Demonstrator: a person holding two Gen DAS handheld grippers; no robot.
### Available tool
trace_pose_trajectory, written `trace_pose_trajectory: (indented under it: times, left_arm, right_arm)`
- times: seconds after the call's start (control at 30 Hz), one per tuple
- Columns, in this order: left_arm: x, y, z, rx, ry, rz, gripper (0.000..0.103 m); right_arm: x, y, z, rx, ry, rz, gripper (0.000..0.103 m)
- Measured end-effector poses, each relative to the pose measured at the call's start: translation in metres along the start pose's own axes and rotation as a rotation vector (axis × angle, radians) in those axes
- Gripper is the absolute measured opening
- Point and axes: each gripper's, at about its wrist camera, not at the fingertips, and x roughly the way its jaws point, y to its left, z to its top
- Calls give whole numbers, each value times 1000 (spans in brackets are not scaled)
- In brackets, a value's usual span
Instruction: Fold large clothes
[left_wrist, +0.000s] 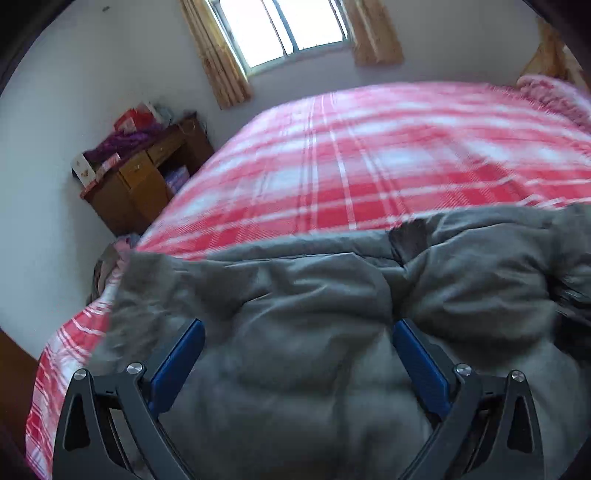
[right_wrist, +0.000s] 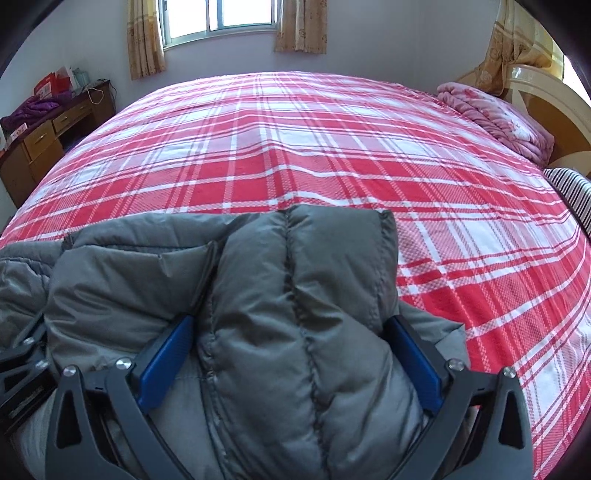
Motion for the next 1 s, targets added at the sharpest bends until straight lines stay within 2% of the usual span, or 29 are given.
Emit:
trace_pose_trajectory:
  times: [0.07,0.1,0.17,0.23,0.3,0.37,0.43,0.47,0.57,0.6,0.7,0.8,0.9,1.0]
  left_arm:
    - [-37,28,-12,-26,-50,-47,102]
    - [-59,50,-24,-39,-85,-62,102]
    - [-78,81,-44,-56,-124,-13,102]
    - [-86,120,-68,-103,-145,92,102]
    - [-76,160,-87,-201,-118,171,102]
    - [-53,187,-98,-315,-21,179,102]
    - [-33,193,-105,-354,43,139,102]
    - [-24,187,-109,-331,58,140,102]
    - [-16,170,-114,-251,54,182,102]
    - [-16,169,-117,-257,47,173,102]
    - [-12,173,-121,-296,59,133,102]
    - [-9,175,-120,-313,78,93,102]
    - [-27,186,-126,-370,107,79,102]
    - [-65,199,-144,-464,81,36,102]
  right_arm:
    - [-4,1,1,-6,-2,-1,103]
    - [-9,1,1,-18,-2,1,100]
    - [-42,7,-3,-36,-51,5,98]
    - [-85,15,-12,-20,-141,73,99]
    - [-121,36,-27,-55,-211,122,100]
    - [-135,56,-39,-65,-237,170,100]
    - [-134,79,-50,-81,-226,200,100]
    - [-129,87,-54,-95,-214,201,100]
    - [-103,105,-67,-129,-154,177,100]
    - [-94,108,-73,-144,-138,161,100]
    - [-88,108,-81,-171,-168,137,100]
    - [-83,110,-80,-182,-145,128,102]
    - [-78,112,-78,-194,-109,125,103]
    - [-96,104,-80,-185,-104,139,101]
